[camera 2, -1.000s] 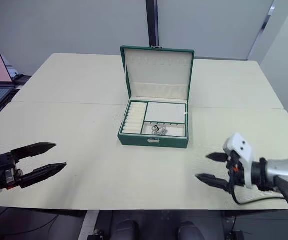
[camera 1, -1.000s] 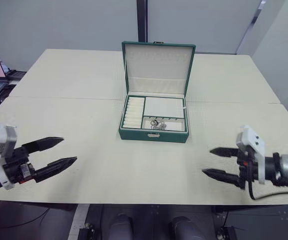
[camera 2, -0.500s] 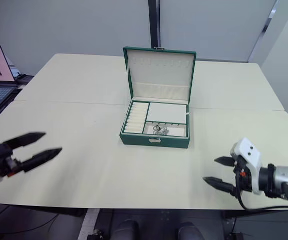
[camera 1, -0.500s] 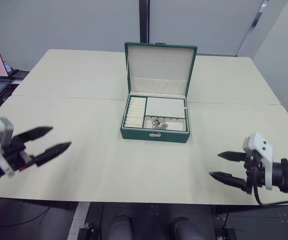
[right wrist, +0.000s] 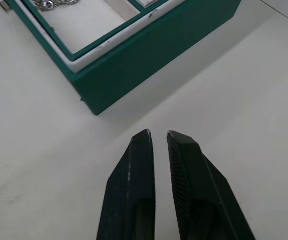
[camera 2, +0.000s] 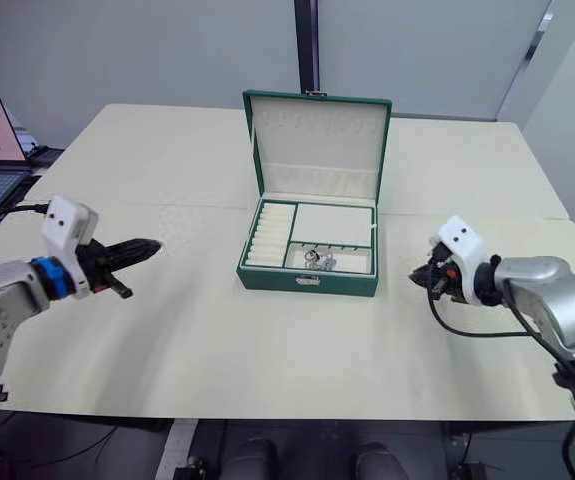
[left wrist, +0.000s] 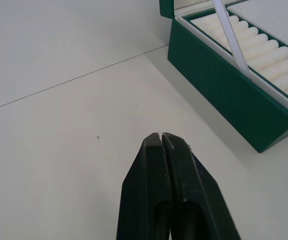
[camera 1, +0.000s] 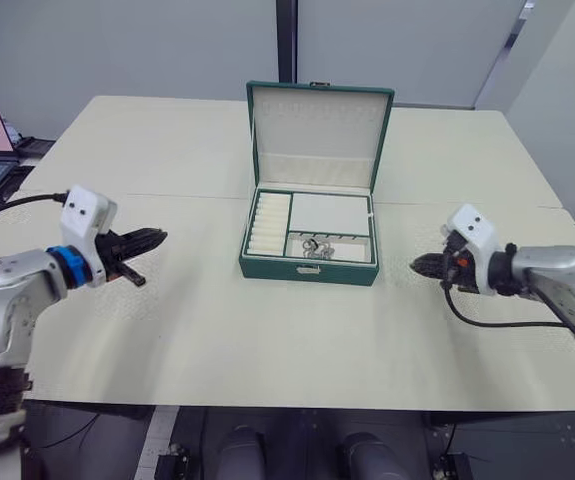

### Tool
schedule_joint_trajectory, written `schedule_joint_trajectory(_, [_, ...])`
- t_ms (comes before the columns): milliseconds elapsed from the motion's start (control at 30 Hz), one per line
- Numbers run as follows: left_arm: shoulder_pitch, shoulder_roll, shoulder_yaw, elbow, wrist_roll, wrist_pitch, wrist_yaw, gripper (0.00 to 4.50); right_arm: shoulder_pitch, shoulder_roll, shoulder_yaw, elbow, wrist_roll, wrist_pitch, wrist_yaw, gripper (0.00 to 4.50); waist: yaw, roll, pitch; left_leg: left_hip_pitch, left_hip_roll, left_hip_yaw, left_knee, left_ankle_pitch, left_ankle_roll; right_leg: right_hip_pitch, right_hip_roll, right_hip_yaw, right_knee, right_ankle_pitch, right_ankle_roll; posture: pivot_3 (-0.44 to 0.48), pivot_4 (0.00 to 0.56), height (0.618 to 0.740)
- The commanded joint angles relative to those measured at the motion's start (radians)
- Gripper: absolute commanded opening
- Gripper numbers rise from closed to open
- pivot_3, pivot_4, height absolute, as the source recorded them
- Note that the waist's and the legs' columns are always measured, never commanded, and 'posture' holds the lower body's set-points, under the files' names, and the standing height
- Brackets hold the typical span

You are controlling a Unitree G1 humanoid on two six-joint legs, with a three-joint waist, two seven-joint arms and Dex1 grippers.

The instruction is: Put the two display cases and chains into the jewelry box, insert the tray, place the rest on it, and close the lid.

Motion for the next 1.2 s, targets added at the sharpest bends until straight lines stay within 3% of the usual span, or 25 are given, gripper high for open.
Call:
schedule_joint_trajectory(33, [-0.109,-0.024,-0.079,0.123,0.072,-0.075,-0.047,0.00,-0.074,0.018,0.045,0.123,-0.084,-0.095,0.033,0.02,0.000,0.000,0.000,0.000,0.000,0.000,0.000,0.001,-0.002,0.000,0.000,0.000,0.000,0.000,0.000,0.000,0.150,0.740])
schedule_joint_trajectory(333, [-0.398,-0.218,-0.284,0.521,0.265,-0.293,-0.154,0.00,-0.291,0.203,0.154,0.493,-0.246,-0.258,0.069,0.02,0.001,0.000,0.000,0.000,0.000,0.001,0.003,0.002,-0.003,0.001,0.000,0.000,0.001,0.000,0.000,0.000,0.150,0.740])
schedule_joint_trajectory(633, [-0.518,-0.316,-0.329,0.762,0.364,-0.400,-0.200,0.00,-0.360,0.308,0.161,0.624,-0.329,-0.325,0.089,0.02,-0.002,0.000,0.000,0.000,0.001,0.002,0.003,0.002,-0.003,0.000,0.000,-0.001,0.001,0.000,0.000,0.000,0.150,0.740])
schedule_joint_trajectory(833, [-0.503,-0.339,-0.328,0.734,0.370,-0.378,-0.253,0.00,-0.374,0.342,0.161,0.625,-0.353,-0.333,0.107,0.02,-0.002,0.000,0.000,0.000,0.000,0.001,0.003,0.002,-0.003,0.000,0.000,-0.002,0.002,0.000,0.000,0.000,0.150,0.740])
schedule_joint_trajectory(1200, [-0.341,-0.323,-0.314,0.429,0.335,-0.231,-0.293,0.00,-0.304,0.355,0.158,0.410,-0.340,-0.221,0.137,0.02,-0.002,0.001,0.000,0.000,0.001,0.000,0.003,0.002,-0.003,0.001,0.000,-0.002,0.002,0.000,0.000,0.000,0.150,0.740])
